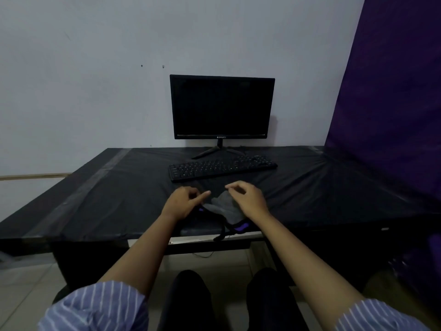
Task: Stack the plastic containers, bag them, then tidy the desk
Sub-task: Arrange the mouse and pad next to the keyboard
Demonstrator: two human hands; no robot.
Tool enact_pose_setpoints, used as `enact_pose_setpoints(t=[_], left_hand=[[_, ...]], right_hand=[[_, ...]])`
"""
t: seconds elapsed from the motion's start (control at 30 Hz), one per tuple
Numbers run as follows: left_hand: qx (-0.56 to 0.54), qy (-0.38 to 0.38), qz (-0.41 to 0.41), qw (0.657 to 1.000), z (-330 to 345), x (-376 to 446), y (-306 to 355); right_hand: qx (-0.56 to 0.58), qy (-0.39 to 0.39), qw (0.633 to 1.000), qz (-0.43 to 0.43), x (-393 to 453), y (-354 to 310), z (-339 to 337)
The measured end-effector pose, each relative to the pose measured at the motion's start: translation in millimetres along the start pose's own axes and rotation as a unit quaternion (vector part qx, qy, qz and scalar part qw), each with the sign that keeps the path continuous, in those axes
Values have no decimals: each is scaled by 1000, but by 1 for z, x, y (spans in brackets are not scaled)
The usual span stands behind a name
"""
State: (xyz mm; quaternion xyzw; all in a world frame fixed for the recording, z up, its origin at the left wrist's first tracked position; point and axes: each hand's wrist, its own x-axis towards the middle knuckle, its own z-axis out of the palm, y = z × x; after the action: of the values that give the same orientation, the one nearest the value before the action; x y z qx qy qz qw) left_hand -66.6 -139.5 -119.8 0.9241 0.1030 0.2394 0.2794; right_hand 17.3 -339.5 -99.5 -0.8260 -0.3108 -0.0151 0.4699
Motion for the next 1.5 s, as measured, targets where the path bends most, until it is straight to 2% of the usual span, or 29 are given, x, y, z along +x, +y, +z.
enact_pose_setpoints(t=[0.03,0.1,0.17,0.3,0.4,0.5,0.6,0.67,0.87,0.97,1.17,1.37,1.5], left_hand=[[-5,-9,-5,1000,0,0,1],[-15,-29,-15,999,1,-1,3],[-34,-49,-30,998,2,-1,4],[-44,-86,-46,994,-1,4,9],[-59,-129,-54,988,-3,13,13],[-145,-150,-86,974,-1,22,24],[-321,-131,-119,930,-3,25,48],[-391,-115,-139,902,-4,29,62],[-449,-46,-103,886,15,52,110],[-425,-53,-86,900,32,71,134],[-306,-98,-128,938,84,111,156],[-147,-64,-88,983,128,137,167],[35,1,-32,999,145,135,174]], right_hand=[[-86,22,996,6,7,3,-1],[-223,-9,974,34,16,6,0],[-234,-40,970,56,21,6,5],[-172,-11,985,30,23,4,7],[-74,-7,997,21,23,-2,-4],[16,46,999,4,23,-9,-22],[56,99,993,-18,23,-14,-46],[82,127,988,-24,25,-13,-63],[144,202,969,10,26,1,-110],[161,224,959,64,25,18,-135],[180,243,937,176,23,71,-156],[172,241,930,219,39,119,-159],[-29,229,958,172,49,143,-172]])
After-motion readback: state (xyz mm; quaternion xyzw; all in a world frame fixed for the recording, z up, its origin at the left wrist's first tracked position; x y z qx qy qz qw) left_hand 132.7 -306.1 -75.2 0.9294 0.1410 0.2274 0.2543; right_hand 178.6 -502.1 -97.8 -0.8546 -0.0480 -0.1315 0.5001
